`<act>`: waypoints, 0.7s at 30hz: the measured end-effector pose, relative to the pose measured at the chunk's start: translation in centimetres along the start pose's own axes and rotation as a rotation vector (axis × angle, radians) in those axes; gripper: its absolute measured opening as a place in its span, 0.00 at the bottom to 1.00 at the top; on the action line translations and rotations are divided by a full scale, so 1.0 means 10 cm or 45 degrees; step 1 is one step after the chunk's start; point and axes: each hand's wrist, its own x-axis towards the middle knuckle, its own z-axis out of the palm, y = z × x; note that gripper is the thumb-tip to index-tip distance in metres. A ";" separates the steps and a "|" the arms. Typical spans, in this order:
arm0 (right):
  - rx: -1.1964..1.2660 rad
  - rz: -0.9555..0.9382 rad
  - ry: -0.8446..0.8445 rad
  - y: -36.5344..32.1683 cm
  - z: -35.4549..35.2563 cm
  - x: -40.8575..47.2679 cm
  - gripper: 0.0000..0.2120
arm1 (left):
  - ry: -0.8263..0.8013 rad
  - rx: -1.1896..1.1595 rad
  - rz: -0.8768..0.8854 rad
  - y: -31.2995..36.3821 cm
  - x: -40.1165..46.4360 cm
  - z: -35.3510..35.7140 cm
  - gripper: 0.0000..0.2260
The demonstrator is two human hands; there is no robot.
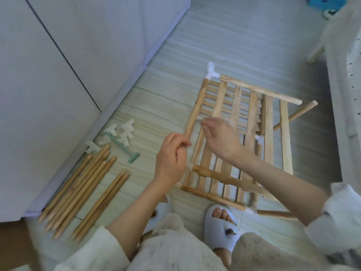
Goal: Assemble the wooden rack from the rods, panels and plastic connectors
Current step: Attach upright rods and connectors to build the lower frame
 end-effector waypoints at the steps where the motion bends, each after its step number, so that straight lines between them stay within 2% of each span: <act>1: -0.071 -0.055 -0.065 0.03 0.03 -0.15 0.17 | -0.010 -0.008 -0.026 0.00 0.03 -0.03 0.13; 2: -0.148 -0.091 -0.178 0.05 0.06 -0.30 0.21 | -0.007 -0.028 -0.059 0.00 0.06 -0.06 0.13; 4: -0.374 -0.240 -0.394 0.14 0.14 -0.49 0.35 | 0.001 -0.089 -0.153 0.00 0.13 -0.11 0.12; 5: -0.477 -0.313 -0.438 0.21 0.17 -0.53 0.42 | -0.009 -0.117 -0.207 -0.01 0.16 -0.13 0.12; 7: -0.609 -0.360 -0.443 0.31 0.20 -0.48 0.48 | -0.043 -0.119 -0.257 0.02 0.22 -0.16 0.12; 12: -0.672 -0.328 -0.373 0.32 0.26 -0.28 0.48 | -0.086 -0.133 -0.368 0.05 0.44 -0.20 0.13; 14: -0.647 -0.358 -0.320 0.32 0.25 -0.21 0.45 | -0.095 -0.212 -0.380 -0.06 0.50 -0.25 0.12; 16: -0.601 -0.393 -0.246 0.29 0.20 -0.16 0.39 | -0.009 -0.271 -0.462 -0.29 0.54 -0.32 0.12; 18: -0.548 -0.421 -0.185 0.32 0.18 -0.07 0.36 | 0.014 0.016 -0.582 -0.74 0.56 -0.43 0.12; 21: -0.408 -0.433 -0.101 0.35 0.22 0.06 0.35 | -0.297 0.716 -0.794 -1.46 0.59 -0.64 0.23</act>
